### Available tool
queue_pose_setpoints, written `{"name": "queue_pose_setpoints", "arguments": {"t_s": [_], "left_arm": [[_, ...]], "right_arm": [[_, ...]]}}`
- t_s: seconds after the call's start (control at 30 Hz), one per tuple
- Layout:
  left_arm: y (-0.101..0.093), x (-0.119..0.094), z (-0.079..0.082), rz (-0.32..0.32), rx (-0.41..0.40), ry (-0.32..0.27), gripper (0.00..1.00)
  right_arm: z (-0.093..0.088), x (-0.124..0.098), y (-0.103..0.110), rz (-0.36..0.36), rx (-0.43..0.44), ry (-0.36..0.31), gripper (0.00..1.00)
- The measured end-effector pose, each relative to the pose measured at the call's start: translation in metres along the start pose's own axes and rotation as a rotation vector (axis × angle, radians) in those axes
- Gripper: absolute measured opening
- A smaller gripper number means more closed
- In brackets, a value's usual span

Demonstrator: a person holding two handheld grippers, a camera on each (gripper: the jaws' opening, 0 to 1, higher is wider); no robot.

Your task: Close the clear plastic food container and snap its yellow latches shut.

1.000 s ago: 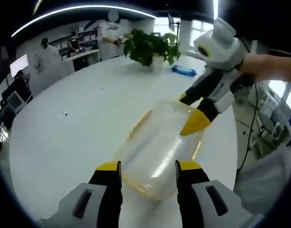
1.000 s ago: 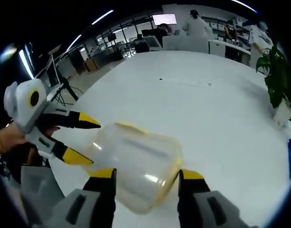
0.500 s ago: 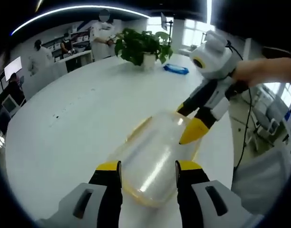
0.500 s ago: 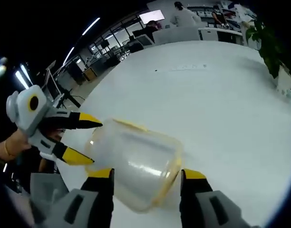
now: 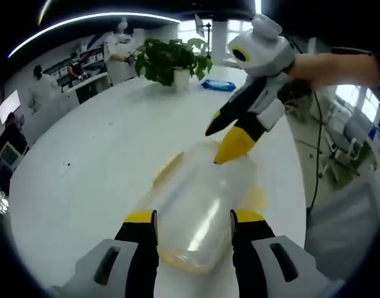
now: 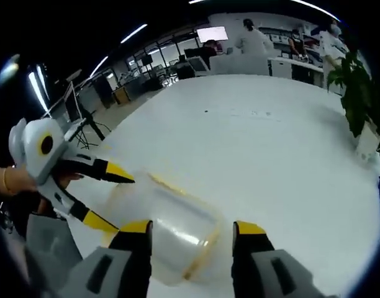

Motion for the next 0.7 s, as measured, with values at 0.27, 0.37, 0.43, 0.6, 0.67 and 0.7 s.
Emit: {"name": "queue_pose_setpoints", "arguments": {"t_s": [0.27,0.37,0.43,0.6,0.67,0.7], "left_arm": [[-0.012,0.004,0.001,-0.030,0.088,-0.009,0.49],[-0.015,0.005,0.002,-0.038,0.113,-0.018,0.48],[-0.016,0.007,0.002,-0.034,0.126,-0.020,0.50],[-0.021,0.010,-0.002,-0.021,0.276,0.015,0.50],[-0.023,0.010,-0.004,-0.015,0.292,0.020,0.51],[-0.022,0.010,-0.004,-0.008,0.300,0.021,0.50]], "right_arm": [[0.009,0.008,0.022,0.088,-0.042,-0.008,0.40],[0.011,0.013,0.029,0.111,-0.062,-0.002,0.39],[0.011,0.015,0.032,0.127,-0.067,0.013,0.36],[0.015,0.023,0.036,0.147,-0.117,0.040,0.32],[0.020,0.026,0.036,0.152,-0.136,0.042,0.32],[0.022,0.027,0.036,0.153,-0.150,0.044,0.33]]}}
Point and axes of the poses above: the point that each gripper's makers call its tool centre point, and the gripper's own axes: x roughly forward along the fingers, y roughly to its left, z roughly out of its top, the point moved 9 cm from there along -x, roughly backward along the fingers, and after that the axes turned 2 degrees about z, right-handed, at the moved point
